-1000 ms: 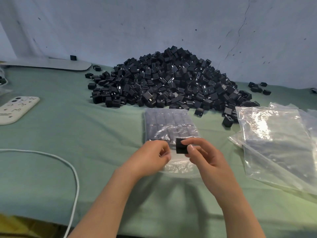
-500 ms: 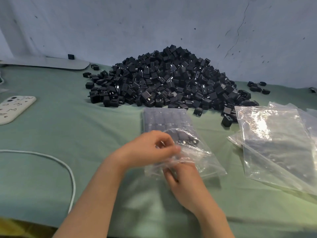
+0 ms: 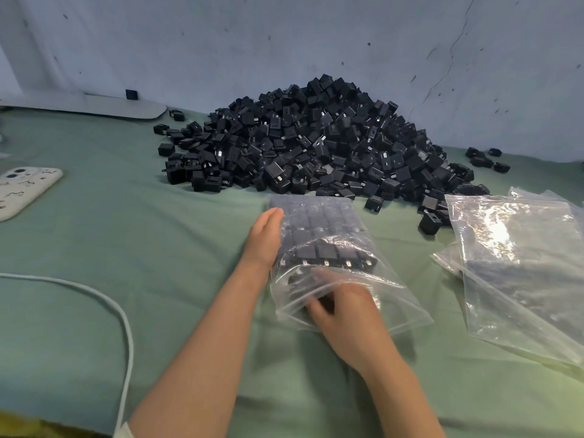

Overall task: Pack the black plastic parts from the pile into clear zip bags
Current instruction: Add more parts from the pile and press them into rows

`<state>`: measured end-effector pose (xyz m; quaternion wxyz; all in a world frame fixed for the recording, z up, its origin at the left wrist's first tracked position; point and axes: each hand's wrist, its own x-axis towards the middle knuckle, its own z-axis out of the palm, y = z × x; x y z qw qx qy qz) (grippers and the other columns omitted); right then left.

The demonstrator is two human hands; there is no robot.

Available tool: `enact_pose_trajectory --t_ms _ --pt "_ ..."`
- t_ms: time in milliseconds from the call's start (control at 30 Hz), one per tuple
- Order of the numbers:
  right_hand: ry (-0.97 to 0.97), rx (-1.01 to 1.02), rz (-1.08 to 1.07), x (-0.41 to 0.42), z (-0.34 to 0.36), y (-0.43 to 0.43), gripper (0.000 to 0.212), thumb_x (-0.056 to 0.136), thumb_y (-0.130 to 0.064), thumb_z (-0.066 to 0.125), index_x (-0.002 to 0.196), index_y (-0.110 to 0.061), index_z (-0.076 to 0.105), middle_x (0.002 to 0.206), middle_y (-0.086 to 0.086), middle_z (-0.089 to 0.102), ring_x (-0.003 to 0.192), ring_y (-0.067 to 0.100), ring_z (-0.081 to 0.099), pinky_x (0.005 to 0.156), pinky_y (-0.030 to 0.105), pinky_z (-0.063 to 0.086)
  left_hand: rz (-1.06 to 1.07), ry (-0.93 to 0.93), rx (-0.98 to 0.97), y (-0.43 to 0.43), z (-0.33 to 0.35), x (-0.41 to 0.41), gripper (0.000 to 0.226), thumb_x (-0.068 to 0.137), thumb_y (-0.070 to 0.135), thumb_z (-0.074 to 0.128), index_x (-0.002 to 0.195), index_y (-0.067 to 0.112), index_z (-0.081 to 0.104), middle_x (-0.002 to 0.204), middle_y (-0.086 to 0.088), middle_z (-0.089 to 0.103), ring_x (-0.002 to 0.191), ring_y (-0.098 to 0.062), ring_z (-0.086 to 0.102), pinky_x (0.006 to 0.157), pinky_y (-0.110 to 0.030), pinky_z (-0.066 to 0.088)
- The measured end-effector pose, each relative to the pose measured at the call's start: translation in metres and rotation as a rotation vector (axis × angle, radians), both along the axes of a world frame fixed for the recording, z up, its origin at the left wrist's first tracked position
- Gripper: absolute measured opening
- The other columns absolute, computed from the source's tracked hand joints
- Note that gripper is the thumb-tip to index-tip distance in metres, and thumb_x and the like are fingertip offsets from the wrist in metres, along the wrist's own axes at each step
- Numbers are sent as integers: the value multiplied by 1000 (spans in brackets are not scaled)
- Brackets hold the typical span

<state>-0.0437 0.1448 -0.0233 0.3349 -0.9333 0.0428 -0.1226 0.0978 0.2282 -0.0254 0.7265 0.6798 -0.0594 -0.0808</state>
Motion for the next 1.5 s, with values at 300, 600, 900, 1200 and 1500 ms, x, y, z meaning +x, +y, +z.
enact_pose_trajectory --t_ms 300,600,900,1200,1500 --pt "48 172 -24 7 -11 2 35 87 -31 66 121 -36 60 108 -11 66 105 11 59 94 32 46 -74 76 -116 0 -2 -1 61 98 56 15 139 20 42 146 0 40 128 -11 39 105 -28 30" --pt "-14 193 -46 11 -17 4 28 85 -36 67 111 -42 58 93 -21 67 91 0 61 83 23 49 -96 90 -161 0 -9 5 66 96 62 13 137 21 44 140 2 46 109 -5 50 90 -26 39" --pt "-16 273 -68 10 -26 3 48 84 -38 68 126 -51 47 101 -19 56 97 8 57 92 33 48 -80 110 -196 0 -12 9 65 96 60 12 135 19 45 101 16 57 81 11 53 67 -14 42" --pt "-54 177 -89 13 -27 3 24 85 -34 65 106 -45 58 83 -12 55 80 3 51 77 22 42 -83 108 -218 -2 -15 12 66 96 60 13 136 19 45 105 13 56 85 8 53 69 -17 43" --pt "9 147 -77 23 -20 3 18 84 -35 63 102 -36 62 69 -9 47 73 14 52 78 35 49 -128 132 -217 2 -15 13 66 95 63 15 133 20 47 103 13 58 81 8 59 64 -16 47"
